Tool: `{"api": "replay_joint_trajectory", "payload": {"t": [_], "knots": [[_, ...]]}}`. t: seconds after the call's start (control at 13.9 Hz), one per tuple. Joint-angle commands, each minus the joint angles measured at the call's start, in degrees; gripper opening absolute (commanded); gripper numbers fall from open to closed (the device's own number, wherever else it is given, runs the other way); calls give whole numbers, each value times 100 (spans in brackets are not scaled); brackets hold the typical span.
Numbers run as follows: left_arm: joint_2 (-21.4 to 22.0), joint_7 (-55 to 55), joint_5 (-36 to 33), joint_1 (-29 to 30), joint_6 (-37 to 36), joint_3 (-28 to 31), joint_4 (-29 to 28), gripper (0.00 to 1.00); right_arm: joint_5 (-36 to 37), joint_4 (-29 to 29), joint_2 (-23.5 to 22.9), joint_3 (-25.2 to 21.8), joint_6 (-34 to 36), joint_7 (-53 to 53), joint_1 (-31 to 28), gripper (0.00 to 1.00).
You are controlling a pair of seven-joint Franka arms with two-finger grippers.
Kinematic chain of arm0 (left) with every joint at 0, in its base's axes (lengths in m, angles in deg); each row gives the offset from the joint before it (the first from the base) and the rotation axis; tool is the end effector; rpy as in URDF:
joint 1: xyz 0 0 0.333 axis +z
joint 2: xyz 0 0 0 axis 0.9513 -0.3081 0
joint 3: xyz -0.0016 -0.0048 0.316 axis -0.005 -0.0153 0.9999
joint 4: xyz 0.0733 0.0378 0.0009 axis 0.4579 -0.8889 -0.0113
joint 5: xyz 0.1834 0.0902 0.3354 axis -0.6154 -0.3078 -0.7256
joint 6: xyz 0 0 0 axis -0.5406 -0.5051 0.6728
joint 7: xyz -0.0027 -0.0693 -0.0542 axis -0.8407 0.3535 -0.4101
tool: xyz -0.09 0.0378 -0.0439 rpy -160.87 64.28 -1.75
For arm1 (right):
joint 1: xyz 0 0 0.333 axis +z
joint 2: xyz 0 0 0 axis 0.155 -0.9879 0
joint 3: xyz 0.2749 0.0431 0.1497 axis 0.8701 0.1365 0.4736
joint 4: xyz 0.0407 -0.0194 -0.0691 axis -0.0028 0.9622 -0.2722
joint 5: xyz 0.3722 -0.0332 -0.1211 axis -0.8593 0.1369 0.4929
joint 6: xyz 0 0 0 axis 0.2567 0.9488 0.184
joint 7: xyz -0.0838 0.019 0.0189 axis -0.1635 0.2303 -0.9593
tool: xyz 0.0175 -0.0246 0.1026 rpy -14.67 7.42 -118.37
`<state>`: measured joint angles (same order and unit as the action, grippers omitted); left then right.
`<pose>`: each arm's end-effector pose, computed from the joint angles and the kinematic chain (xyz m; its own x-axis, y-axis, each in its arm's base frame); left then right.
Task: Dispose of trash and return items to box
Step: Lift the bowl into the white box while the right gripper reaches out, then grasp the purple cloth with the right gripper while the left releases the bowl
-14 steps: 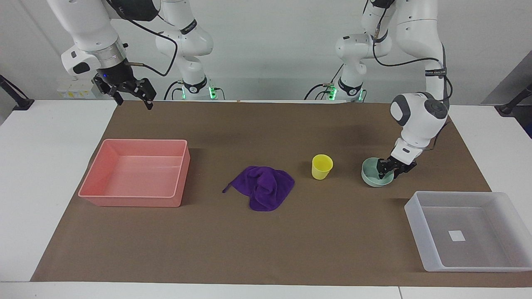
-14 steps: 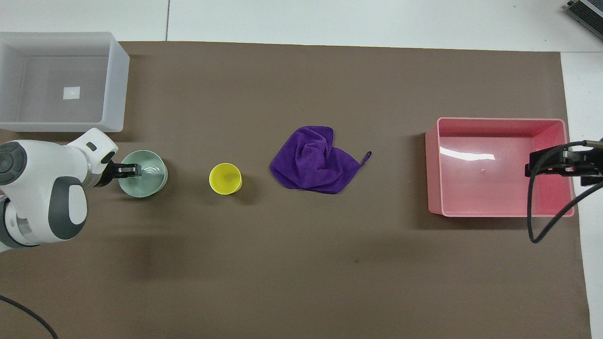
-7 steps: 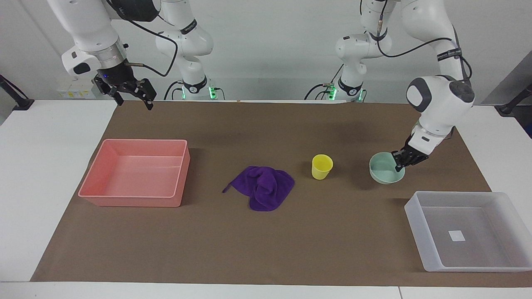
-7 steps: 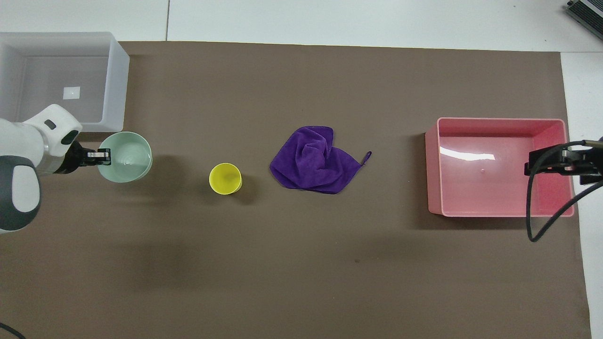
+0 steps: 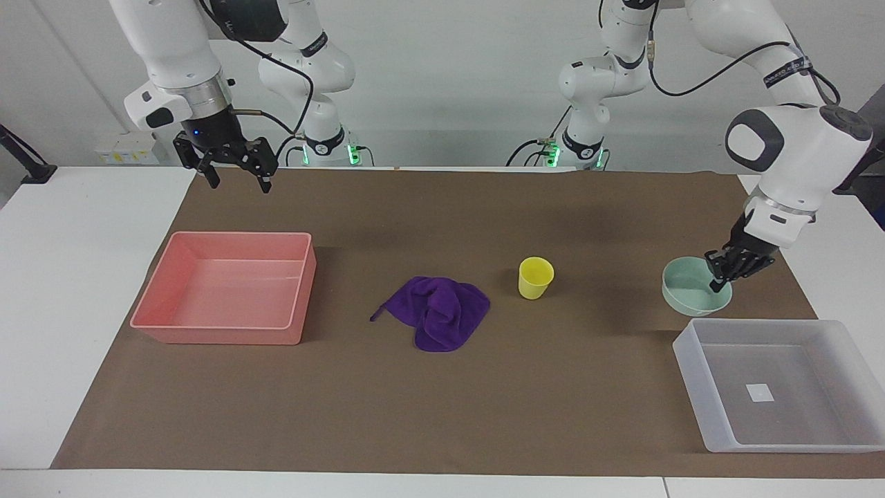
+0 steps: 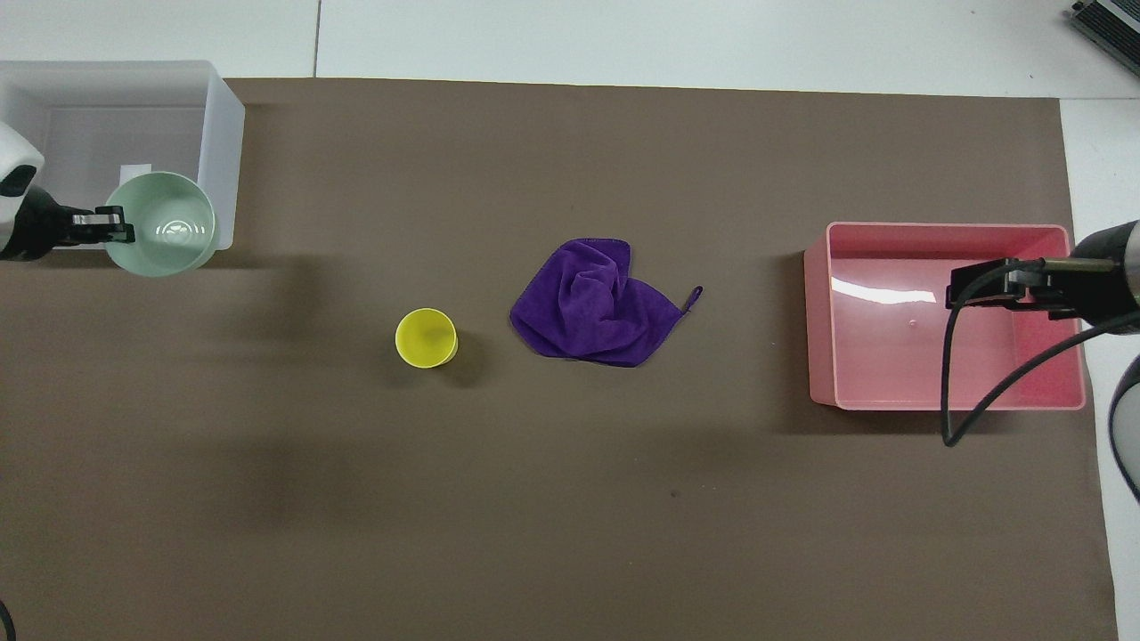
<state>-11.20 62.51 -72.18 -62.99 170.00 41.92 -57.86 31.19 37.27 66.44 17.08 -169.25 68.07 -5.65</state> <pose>0.6302 0.0657 0.4753 0.9716 0.0698 0.2260 0.0499 -0.9944 0.0928 0.5386 0.0204 0.6172 0.9920 -0.1055 0.0689 -0.1059 -0.9944 0.0016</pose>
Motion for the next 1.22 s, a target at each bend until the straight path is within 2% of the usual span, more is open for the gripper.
{"api": "replay_joint_trajectory", "payload": {"t": [0.0,0.29,0.43,0.57,0.86,1.15], "knots": [[-1017,94,-31,209,-475,-46,1415,0,-84,131,-179,5,-536,-240,278,100],[-2493,94,-224,438,-723,-55,3304,0,-84,122,-829,14,-1406,-812,779,100],[-3039,94,-224,508,-636,-37,3711,0,-84,122,-1155,14,-1802,-1163,1052,100],[-3322,94,-390,509,-269,-20,3775,0,-84,122,-1471,14,-2302,-1636,1289,100],[-3516,85,-444,614,-56,-55,3740,0,-84,140,-1937,14,-2857,-1954,1658,100],[-3464,85,-462,667,102,-55,3284,0,-93,183,-2281,14,-3341,-2202,1993,100]]}}
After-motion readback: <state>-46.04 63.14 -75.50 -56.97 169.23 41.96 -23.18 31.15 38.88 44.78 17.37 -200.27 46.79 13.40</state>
